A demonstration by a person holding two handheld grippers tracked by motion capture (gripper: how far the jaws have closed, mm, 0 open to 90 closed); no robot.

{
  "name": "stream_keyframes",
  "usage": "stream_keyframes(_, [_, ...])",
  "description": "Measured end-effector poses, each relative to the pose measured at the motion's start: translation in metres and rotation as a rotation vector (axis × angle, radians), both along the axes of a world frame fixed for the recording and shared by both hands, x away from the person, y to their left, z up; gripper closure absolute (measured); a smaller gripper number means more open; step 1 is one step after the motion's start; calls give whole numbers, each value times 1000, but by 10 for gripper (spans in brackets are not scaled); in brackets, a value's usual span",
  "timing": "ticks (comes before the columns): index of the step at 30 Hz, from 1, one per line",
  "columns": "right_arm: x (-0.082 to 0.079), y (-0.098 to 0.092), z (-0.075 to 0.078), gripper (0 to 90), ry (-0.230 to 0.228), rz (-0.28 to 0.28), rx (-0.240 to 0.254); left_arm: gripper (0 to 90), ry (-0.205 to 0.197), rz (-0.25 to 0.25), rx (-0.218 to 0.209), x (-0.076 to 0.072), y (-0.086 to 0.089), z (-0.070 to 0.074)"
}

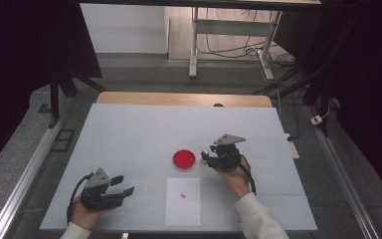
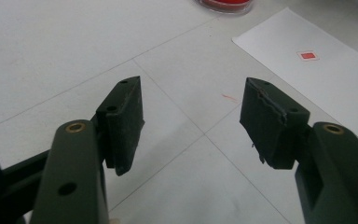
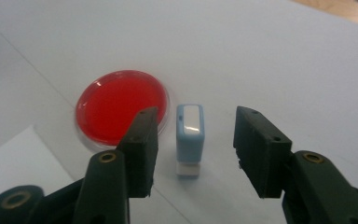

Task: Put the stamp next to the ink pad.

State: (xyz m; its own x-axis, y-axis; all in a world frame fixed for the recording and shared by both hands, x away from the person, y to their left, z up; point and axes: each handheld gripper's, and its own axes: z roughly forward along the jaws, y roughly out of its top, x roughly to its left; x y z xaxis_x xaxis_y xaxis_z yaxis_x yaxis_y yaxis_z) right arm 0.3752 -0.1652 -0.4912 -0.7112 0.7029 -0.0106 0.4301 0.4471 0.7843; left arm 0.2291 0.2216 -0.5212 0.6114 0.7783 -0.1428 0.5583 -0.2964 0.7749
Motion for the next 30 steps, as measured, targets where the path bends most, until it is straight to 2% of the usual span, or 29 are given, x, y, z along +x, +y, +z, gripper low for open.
stream_keyframes(5, [-16,-18,5,469,-31,30,25,387,5,4,-6,3,3,-1])
stream_keyframes(10, [-38,-46,5,459,-55,48,20,387,6,1,-6,5,3,-1])
stream_keyframes(14, [-55,-69,1,450,-82,41,-14,384,7,-2,-5,5,2,-2])
stream_keyframes(19, [-73,-99,-4,448,-80,23,10,380,6,-5,-1,6,0,-2])
stream_keyframes(27, [-89,-130,-7,448,-80,2,49,377,5,-10,2,7,-2,-1])
stream_keyframes(30, [-91,-136,-8,449,-82,2,42,376,4,-13,5,7,-4,-2])
